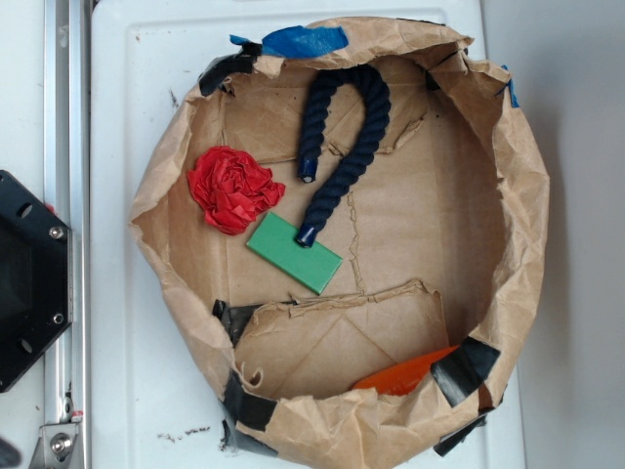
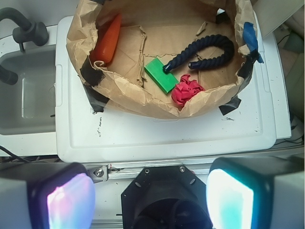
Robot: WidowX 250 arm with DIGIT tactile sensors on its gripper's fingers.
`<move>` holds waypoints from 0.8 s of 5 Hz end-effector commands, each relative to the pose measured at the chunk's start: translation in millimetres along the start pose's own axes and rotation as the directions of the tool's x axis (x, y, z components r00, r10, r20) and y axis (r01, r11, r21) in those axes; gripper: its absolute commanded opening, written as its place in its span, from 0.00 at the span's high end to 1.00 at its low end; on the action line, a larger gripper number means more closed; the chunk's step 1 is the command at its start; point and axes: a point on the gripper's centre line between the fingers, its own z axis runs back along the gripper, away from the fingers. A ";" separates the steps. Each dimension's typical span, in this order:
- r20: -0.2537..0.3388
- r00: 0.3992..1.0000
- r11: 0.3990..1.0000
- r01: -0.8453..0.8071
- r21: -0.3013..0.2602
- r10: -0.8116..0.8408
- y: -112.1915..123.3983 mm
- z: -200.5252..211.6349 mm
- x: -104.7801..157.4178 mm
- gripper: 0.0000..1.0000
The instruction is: Grab the blue rope.
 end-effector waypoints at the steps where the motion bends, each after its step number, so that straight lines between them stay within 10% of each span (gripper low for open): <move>1: 0.000 1.000 1.000 0.000 0.000 0.000 0.0 0.0 0.0 0.00; 4: 0.016 0.976 0.976 -0.217 -0.006 0.217 24.5 -57.2 108.7 0.00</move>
